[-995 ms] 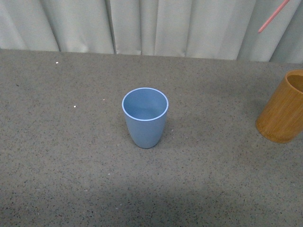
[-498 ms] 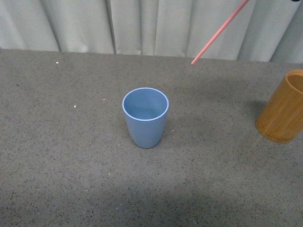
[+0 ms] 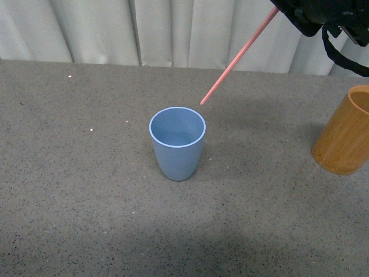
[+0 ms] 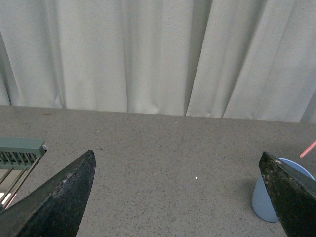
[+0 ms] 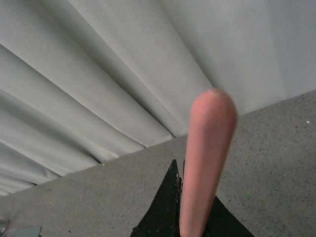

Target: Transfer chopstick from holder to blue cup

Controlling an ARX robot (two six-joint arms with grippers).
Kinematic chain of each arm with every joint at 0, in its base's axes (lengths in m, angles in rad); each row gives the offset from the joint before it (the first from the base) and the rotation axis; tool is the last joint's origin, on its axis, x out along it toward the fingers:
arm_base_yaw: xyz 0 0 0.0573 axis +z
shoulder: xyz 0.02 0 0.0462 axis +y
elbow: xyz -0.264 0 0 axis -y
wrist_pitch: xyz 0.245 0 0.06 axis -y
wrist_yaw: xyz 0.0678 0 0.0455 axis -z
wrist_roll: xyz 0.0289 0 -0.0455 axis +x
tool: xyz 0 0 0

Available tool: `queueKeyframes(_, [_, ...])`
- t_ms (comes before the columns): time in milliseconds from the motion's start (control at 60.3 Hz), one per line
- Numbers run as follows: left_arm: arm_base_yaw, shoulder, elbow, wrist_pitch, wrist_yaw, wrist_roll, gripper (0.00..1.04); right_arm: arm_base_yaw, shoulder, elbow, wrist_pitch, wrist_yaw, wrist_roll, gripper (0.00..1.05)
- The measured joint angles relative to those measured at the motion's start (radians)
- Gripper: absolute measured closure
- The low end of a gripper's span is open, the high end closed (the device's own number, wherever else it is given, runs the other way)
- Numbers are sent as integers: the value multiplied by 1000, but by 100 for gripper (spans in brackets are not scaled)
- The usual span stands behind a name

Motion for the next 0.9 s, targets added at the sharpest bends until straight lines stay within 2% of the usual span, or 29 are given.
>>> queueKeyframes(896, [0, 0, 0, 0, 0, 0, 7, 56, 79, 52, -7, -8, 8, 104])
